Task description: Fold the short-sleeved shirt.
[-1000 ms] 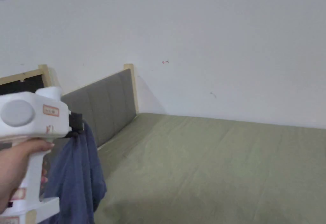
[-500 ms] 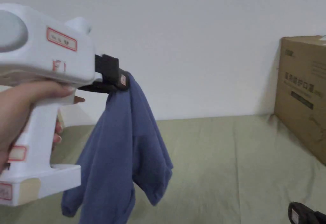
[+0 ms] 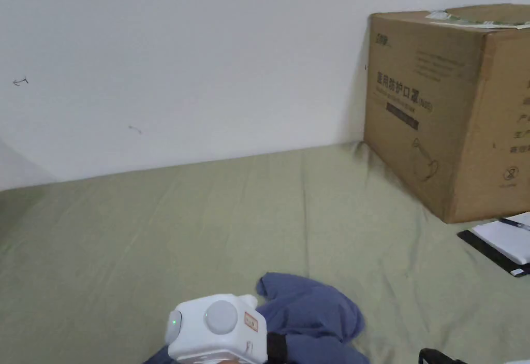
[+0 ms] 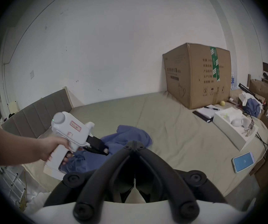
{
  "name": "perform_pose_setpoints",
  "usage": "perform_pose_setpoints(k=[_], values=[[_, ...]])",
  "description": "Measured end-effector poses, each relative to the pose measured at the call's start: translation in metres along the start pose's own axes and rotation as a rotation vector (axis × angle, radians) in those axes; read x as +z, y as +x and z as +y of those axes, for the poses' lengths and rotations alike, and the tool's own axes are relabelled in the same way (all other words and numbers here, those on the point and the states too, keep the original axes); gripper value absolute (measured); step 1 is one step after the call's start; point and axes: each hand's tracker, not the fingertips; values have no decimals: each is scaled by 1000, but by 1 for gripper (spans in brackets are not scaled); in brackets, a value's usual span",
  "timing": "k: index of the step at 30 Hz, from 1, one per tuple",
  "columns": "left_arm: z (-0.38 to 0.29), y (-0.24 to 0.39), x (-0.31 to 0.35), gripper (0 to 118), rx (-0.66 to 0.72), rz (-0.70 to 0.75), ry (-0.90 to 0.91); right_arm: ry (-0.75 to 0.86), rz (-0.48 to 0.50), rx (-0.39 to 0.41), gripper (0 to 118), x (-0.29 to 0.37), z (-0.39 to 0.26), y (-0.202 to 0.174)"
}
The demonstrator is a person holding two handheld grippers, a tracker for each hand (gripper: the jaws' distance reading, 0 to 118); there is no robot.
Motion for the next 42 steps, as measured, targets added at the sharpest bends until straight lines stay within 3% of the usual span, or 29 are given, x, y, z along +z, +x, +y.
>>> perform_pose_setpoints(k=[1, 2, 9, 13, 14, 16, 17, 18, 19, 22, 26, 28, 29, 31, 35, 42], values=[[-7, -4, 1, 109, 14, 8, 9, -9, 3, -1, 0, -3, -2, 0], [-7, -6, 2, 114, 16, 11, 23, -17, 2, 0, 0, -5, -3, -1], [-2, -13, 102, 114, -76, -4, 240, -8, 13, -27, 0, -6, 6, -10], [-68, -13, 194, 112, -201, 6, 499, 50, 37, -44, 0, 3, 20, -22], [-93, -14, 210, 108, -209, 26, 591, 69, 39, -52, 0, 6, 22, -26], [-148, -13, 235, 81, -200, 117, 803, 104, 48, -75, 0, 14, 26, -36], [-175, -15, 244, 58, -198, 163, 881, 129, 49, -79, 0, 19, 26, -42], [-197, -17, 252, 23, -206, 182, 934, 160, 48, -76, 0, 24, 26, -47], [-214, -20, 257, 1, -202, 185, 966, 197, 45, -66, 0, 29, 26, -51], [-263, -25, 265, 0, -166, 239, 1105, 312, 1, -7, 0, 46, 20, -64], [-322, -35, 259, 0, -113, 339, 1357, 430, -70, 14, 0, 68, 7, -69], [-332, -36, 258, 0, -115, 435, 1348, 454, -138, 55, 0, 76, 1, -68], [-332, -35, 258, 0, -120, 412, 1314, 459, -161, 71, 0, 81, -3, -68], [-338, -41, 258, 0, -117, 403, 1277, 458, -138, 67, 0, 91, -11, -64], [-342, -44, 257, 0, -66, 427, 1278, 450, -146, 138, 0, 99, -23, -63], [-334, -41, 253, 0, -72, 423, 1248, 405, -146, 129, 0, 96, -23, -58]])
